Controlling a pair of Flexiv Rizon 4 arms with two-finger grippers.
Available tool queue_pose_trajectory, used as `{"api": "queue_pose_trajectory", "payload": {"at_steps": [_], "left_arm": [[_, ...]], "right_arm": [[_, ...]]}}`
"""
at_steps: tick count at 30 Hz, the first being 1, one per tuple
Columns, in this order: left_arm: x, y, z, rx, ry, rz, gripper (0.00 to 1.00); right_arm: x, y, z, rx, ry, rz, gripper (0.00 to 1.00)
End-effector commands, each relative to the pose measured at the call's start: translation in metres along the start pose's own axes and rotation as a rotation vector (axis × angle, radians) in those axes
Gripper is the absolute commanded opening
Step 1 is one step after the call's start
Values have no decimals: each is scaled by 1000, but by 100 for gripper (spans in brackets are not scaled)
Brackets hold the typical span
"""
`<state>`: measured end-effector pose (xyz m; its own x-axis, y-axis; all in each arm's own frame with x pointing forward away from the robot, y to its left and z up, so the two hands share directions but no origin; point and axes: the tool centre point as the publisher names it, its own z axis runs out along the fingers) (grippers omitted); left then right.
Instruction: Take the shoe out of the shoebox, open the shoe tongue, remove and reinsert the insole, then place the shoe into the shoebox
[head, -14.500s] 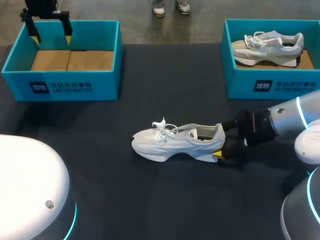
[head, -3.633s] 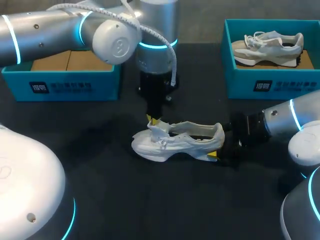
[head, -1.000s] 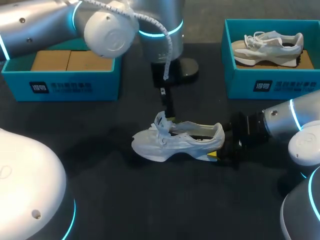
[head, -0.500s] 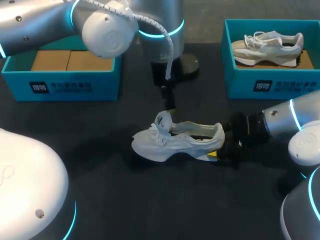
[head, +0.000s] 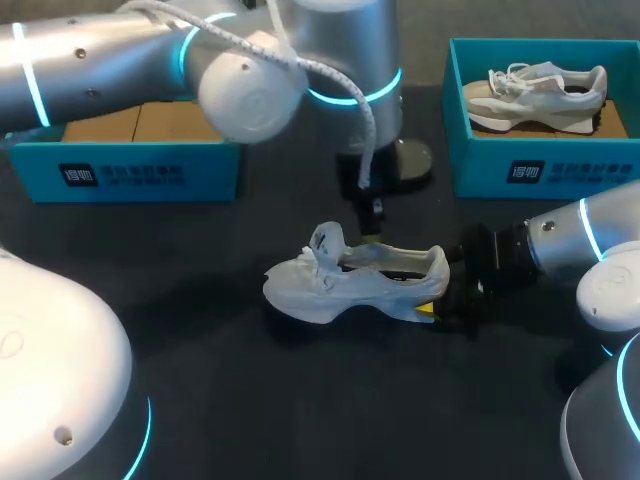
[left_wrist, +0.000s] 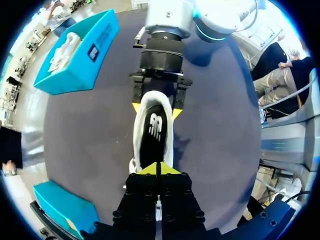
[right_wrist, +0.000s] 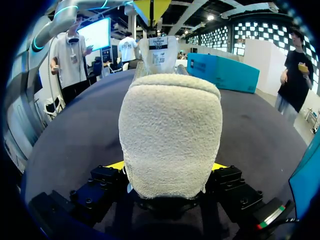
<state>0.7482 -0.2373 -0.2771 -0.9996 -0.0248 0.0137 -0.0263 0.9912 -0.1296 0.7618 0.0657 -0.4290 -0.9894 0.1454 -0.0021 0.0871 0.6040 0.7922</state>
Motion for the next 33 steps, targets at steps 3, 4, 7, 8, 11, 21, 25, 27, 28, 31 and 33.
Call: {"api": "queue_pose_trajectory", "payload": {"at_steps": [3,4,7,8,11,21,25,27,28,31,33], "left_arm": [[5,-20,25,3,16,20,0],[6,-22,28,5,23,23,0],[8,-26,37,-21,29,20,0],[9,-28,40,-30,28,31,0],[9,-28,40,-30,28,31,0],[9,-28,40,-30,28,31,0],[9,-28,40,-30,28,31,0],[9,-28,40,-30,28,31,0],[11,-29,44,-20,44,43,0],[14,-31,55,-23,69,62,0],[14,-33,61,-32,80,74,0]], "right_arm": [[0,-3,6,7,-2,2,0],[0,-3,6,7,-2,2,0],[0,-3,6,7,-2,2,0],[0,-3,6,7,-2,2,0],[0,-3,6,7,-2,2,0],[0,-3,6,7,-2,2,0],[0,-3,6,7,-2,2,0],[0,-3,6,7,-2,2,0],[0,-3,6,7,-2,2,0],[0,-3,6,7,-2,2,0],[0,-3,6,7,-2,2,0]]}}
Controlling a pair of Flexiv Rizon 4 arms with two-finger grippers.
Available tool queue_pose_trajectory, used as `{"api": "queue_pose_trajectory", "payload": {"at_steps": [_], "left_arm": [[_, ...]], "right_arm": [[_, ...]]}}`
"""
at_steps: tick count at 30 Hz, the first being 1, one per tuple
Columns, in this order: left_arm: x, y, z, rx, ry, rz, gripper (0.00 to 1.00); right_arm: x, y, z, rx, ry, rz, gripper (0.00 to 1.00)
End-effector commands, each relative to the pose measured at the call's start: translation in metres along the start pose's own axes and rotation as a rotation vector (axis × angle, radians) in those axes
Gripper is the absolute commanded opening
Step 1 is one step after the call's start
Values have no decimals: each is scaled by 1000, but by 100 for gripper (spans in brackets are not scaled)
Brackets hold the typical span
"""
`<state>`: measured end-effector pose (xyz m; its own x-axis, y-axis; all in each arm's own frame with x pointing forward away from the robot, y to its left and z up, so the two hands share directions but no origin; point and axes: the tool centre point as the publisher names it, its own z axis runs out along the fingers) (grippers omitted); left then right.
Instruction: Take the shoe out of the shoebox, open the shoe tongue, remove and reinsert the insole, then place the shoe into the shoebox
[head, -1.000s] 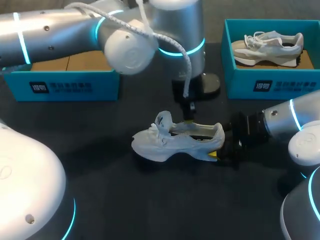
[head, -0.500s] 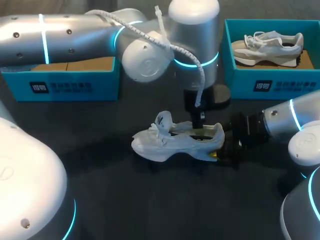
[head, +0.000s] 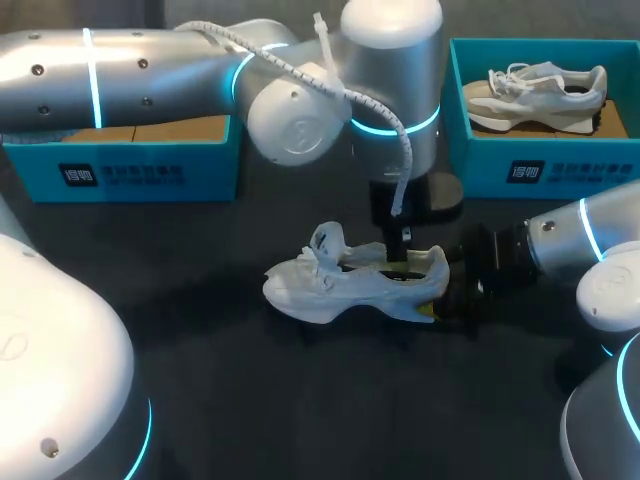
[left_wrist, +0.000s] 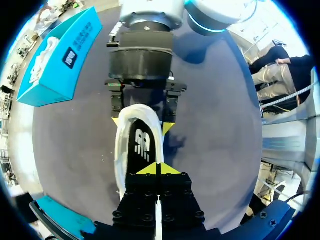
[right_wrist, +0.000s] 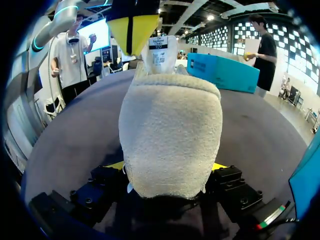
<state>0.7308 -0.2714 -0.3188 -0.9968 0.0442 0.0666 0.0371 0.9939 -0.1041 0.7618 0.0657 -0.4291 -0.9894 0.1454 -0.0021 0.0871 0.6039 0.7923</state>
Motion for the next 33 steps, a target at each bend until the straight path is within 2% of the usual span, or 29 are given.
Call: {"api": "queue_pose_trajectory", "payload": {"at_steps": [1,19,33], "left_arm": [[-5,-6,16,-5,28,17,0],[-27,-4,43,-54,60,22,0],[-19,1,64,-41,75,48,0]], "right_arm": [[0,-3,6,7,-2,2,0],[0,-3,6,7,-2,2,0],[0,-3,6,7,-2,2,0]]}}
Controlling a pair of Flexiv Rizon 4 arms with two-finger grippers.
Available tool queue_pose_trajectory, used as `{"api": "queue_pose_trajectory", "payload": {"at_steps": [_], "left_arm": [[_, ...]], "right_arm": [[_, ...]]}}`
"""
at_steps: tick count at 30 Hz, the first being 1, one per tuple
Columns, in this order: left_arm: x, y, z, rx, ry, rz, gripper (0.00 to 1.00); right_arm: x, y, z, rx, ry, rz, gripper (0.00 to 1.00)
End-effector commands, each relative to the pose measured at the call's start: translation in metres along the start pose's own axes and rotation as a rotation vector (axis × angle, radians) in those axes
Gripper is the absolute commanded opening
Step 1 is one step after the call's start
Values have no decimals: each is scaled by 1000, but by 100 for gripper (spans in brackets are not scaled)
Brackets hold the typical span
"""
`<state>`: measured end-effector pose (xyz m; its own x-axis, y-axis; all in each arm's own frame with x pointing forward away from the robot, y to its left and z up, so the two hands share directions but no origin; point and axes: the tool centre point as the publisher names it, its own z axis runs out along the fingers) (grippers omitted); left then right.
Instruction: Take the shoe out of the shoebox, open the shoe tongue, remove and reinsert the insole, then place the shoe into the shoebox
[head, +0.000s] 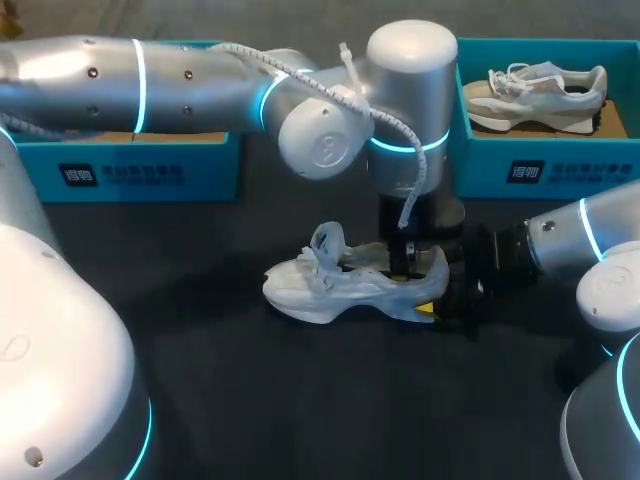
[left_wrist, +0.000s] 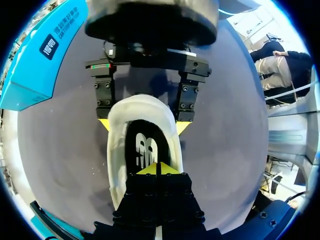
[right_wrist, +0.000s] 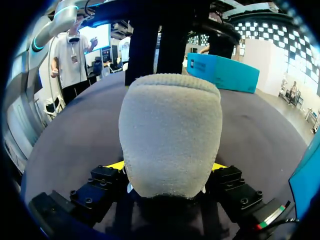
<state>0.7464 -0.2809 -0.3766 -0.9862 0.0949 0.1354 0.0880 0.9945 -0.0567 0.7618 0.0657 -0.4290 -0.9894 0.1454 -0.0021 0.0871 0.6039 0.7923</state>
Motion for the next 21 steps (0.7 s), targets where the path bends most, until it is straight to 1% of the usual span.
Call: {"api": "queue_pose_trajectory", "payload": {"at_steps": [1,6,14,16,17,18,20,21], "left_arm": [[1,4,8,15,3,2,0],[3,7,13,16,6,4,0],[8,10,16,19,-10,43,1],[8,12,17,20,-5,49,20],[8,12,18,19,-5,48,11],[8,13,19,18,-4,48,10],[8,14,22,16,-2,50,17],[7,15,23,14,-2,51,18]], "right_arm": [[0,-3,6,7,-2,2,0],[0,-3,6,7,-2,2,0],[0,-3,6,7,-2,2,0],[0,-3,6,7,-2,2,0],[0,-3,6,7,-2,2,0],[0,-3,6,7,-2,2,0],[0,-3,6,7,-2,2,0],[0,-3,6,7,-2,2,0]]}}
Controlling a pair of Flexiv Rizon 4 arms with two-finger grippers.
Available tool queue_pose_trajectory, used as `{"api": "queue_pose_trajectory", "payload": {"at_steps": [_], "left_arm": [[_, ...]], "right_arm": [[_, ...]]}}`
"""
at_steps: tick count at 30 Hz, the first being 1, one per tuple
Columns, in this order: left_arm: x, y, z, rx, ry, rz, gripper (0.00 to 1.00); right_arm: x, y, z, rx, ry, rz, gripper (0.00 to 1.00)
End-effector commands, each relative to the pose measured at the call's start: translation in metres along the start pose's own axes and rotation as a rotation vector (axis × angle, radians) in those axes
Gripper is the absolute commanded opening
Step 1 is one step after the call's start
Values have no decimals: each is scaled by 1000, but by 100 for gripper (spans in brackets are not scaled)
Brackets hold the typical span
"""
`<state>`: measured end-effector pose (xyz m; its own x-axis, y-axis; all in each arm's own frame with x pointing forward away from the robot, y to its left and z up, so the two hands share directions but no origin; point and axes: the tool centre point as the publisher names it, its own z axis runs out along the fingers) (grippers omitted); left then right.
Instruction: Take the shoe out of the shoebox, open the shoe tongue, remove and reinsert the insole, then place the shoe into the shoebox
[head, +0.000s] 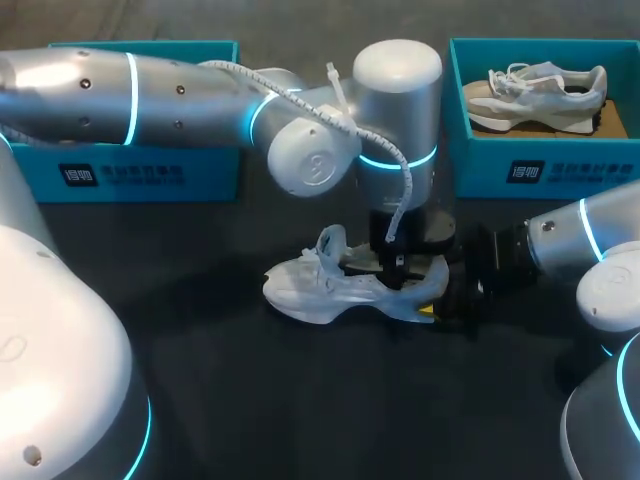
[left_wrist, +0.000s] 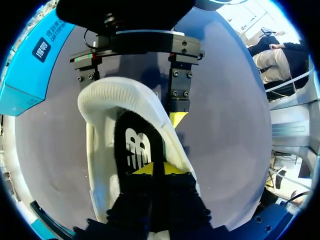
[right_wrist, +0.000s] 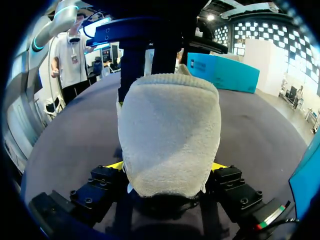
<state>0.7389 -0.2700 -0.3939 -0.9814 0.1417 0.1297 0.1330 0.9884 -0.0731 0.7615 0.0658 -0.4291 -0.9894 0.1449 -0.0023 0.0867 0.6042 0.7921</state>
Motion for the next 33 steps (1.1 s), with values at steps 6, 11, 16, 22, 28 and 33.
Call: {"api": "queue_pose_trajectory", "payload": {"at_steps": [6,11,16,22,28,33], "left_arm": [[-1,8,8,-10,-18,9,30],[-6,10,15,-27,-67,19,37],[-11,13,24,-25,-122,26,39],[-15,13,38,-51,-157,48,40],[-21,14,49,-65,-172,53,16],[-24,16,52,-71,-165,48,0]], "right_arm": [[0,-3,6,7,-3,2,0],[0,-3,6,7,-3,2,0],[0,-3,6,7,-3,2,0],[0,-3,6,7,-3,2,0],[0,-3,6,7,-3,2,0],[0,-3,6,7,-3,2,0]]}}
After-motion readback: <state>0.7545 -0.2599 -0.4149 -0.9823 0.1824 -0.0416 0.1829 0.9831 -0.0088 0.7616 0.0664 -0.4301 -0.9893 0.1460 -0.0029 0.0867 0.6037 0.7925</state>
